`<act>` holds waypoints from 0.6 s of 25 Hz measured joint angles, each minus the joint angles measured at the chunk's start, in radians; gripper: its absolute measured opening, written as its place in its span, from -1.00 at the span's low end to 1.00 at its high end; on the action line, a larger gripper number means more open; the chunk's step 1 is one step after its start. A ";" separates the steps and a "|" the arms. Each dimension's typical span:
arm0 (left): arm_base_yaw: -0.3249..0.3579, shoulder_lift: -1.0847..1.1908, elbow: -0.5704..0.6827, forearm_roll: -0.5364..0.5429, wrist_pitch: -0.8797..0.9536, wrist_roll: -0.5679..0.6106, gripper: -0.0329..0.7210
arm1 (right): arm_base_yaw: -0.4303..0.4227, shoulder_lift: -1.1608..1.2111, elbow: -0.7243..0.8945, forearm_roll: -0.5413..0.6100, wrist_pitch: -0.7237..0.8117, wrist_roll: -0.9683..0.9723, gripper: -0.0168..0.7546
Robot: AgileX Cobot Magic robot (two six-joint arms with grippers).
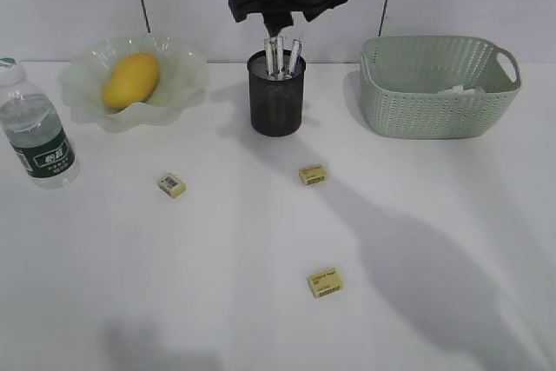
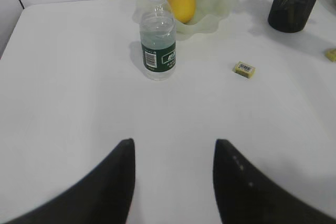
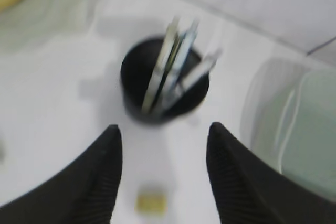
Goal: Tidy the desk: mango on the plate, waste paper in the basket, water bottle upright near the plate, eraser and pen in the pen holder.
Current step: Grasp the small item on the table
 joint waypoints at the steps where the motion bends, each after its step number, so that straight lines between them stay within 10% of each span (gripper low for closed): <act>1: 0.000 0.000 0.000 0.000 0.000 0.000 0.07 | 0.000 -0.016 0.000 0.028 0.042 -0.040 0.13; 15: 0.000 0.000 0.000 0.000 0.000 0.000 0.07 | 0.000 -0.204 0.014 0.241 0.366 -0.355 0.13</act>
